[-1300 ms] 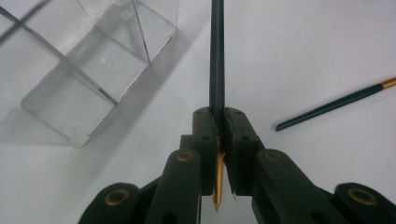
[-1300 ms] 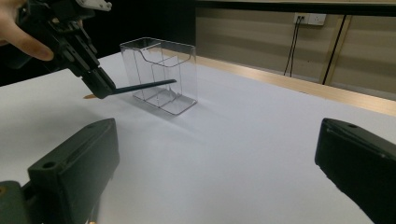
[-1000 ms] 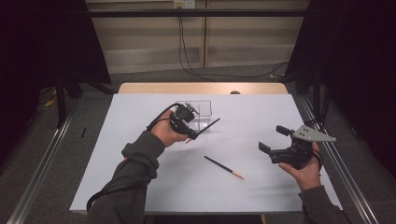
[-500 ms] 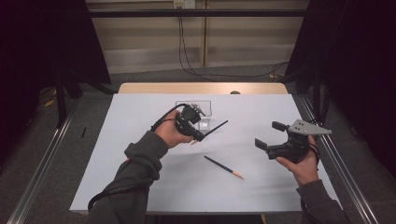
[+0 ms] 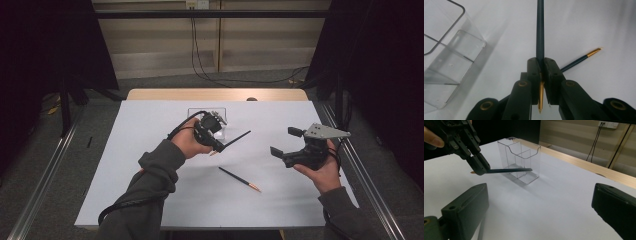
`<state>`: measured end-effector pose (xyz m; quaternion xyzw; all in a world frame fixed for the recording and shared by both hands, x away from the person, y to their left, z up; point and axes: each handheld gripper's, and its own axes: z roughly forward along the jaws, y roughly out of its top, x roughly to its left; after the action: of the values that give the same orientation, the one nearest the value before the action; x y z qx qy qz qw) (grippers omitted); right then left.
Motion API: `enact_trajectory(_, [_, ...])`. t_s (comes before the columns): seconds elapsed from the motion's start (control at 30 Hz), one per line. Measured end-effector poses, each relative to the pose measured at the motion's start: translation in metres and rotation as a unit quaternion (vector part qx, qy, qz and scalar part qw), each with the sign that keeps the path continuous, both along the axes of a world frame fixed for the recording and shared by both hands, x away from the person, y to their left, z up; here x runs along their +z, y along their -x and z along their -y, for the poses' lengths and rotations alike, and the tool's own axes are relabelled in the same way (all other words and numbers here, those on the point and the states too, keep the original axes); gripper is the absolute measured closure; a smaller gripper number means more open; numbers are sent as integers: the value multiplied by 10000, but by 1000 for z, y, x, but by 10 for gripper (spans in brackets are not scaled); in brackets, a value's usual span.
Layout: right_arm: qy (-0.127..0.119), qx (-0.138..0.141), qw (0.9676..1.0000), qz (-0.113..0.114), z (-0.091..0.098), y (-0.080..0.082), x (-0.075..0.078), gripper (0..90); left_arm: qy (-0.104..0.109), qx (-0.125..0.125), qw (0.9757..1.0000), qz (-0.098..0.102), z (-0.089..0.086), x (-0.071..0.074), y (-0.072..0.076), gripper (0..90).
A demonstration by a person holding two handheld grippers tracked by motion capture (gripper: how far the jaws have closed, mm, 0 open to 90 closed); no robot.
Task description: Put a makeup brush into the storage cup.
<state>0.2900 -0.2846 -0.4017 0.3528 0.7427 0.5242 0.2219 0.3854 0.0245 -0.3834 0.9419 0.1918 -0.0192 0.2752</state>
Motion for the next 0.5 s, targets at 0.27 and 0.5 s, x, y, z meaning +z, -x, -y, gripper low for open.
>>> enact_trajectory(0.27, [291,129,9994,-120,-6,-6,0,20,-59,-77,9999,-35,4,1,1,839])
enact_trajectory(0.5, [439,237,9986,-178,-9,-10,2,29,-23,-108,9999,-84,5,2,2,839])
